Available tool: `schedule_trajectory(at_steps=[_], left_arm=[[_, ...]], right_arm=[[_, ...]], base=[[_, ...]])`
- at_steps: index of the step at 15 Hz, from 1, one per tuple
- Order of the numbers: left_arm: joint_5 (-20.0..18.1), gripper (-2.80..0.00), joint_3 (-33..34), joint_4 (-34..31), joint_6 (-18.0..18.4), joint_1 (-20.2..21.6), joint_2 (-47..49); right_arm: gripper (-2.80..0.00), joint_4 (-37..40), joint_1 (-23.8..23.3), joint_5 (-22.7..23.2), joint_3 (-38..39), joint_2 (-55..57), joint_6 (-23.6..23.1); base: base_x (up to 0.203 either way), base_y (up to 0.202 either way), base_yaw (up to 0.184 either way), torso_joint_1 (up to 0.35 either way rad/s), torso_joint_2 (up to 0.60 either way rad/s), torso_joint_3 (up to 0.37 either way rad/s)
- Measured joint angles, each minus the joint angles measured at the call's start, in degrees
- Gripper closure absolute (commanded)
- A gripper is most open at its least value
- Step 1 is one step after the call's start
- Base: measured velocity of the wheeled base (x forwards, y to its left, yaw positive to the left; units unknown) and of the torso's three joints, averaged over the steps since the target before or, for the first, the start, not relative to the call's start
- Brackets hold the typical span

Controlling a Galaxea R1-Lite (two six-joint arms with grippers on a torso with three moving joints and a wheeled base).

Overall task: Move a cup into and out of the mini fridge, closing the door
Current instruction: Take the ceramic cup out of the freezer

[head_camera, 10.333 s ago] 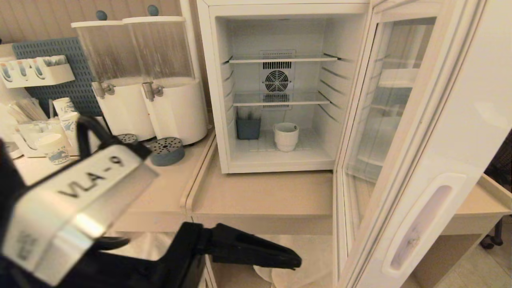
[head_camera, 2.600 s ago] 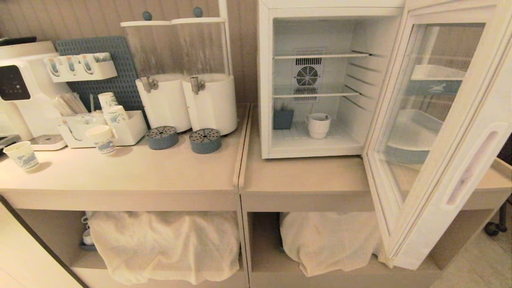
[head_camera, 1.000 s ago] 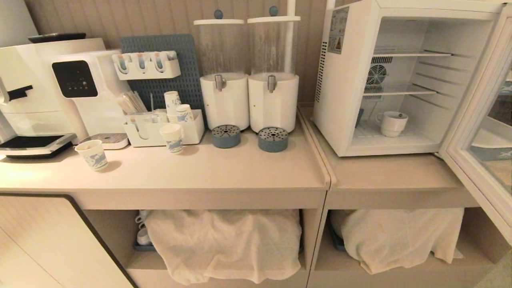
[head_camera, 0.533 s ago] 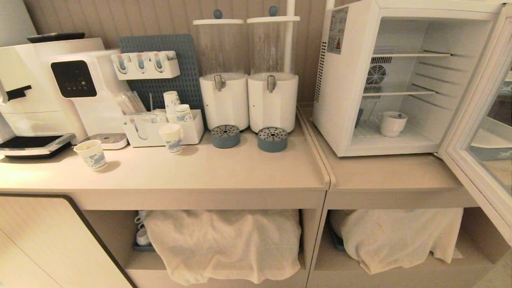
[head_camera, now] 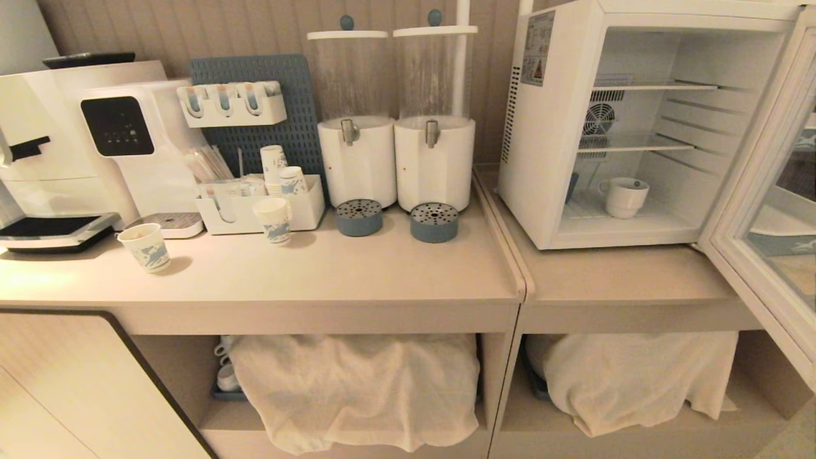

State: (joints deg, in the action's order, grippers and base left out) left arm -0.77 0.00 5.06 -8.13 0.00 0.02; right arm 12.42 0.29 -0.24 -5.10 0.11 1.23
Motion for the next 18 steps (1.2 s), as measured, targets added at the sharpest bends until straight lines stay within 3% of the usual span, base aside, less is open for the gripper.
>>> schedule_trajectory(at_steps=[14,18], left_arm=[[0.0,0.0,0.0,0.0,-0.1,0.0,0.0],[0.0,0.0,0.0,0.0,-0.3,0.0,0.0]], right_arm=[[0.0,0.0,0.0,0.0,0.0,0.0,0.0],[0.0,-0.1,0.0,0.0,0.1,0.0,0.1]], base=[[0.186,0.0,0.001,0.003,0.0,0.002],[0.05,0.0,0.001,0.001,0.01,-0.001]])
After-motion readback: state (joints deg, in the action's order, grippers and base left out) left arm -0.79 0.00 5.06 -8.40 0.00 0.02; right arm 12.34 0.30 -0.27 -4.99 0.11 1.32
